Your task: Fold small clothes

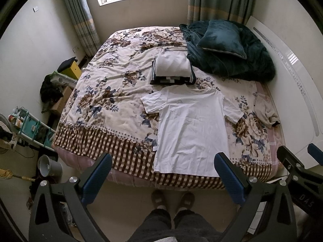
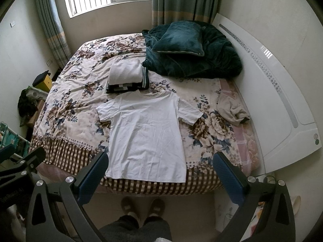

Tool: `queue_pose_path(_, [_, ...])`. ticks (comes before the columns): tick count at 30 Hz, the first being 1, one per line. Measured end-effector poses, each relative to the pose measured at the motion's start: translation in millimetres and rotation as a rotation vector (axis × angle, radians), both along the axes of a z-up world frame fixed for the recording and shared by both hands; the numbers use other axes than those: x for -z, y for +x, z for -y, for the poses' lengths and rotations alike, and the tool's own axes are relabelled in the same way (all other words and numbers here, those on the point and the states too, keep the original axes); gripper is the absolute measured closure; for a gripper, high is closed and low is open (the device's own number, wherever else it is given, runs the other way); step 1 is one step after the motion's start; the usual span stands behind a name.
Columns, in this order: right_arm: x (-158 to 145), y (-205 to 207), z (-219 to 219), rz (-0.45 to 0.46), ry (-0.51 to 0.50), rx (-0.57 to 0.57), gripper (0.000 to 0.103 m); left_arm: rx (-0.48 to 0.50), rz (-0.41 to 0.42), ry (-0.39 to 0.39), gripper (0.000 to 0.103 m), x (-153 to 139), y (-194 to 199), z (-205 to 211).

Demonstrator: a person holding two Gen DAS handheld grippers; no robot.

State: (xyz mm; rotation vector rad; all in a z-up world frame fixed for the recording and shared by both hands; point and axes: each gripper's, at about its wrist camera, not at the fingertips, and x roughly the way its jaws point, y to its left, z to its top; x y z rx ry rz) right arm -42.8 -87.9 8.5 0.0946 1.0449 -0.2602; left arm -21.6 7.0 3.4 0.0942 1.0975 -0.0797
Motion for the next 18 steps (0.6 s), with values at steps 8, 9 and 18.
queue_pose_path(8, [1.5,0.1,0.4,-0.002,0.001,0.002,0.0,0.005,-0.004,-0.003,0.0,-0.9,-0.8,-1.3])
queue_pose_path(9, [1.5,-0.2,0.2,-0.004,0.001,0.001,0.0,0.002,-0.004,-0.004,0.0,-0.4,-0.9,0.2])
queue_pose_path(18, [19.9,8.9,-1.0,-0.039,0.03,0.083,0.0,0.018,0.032,0.02,0.0,29.9,61.7,-3.2])
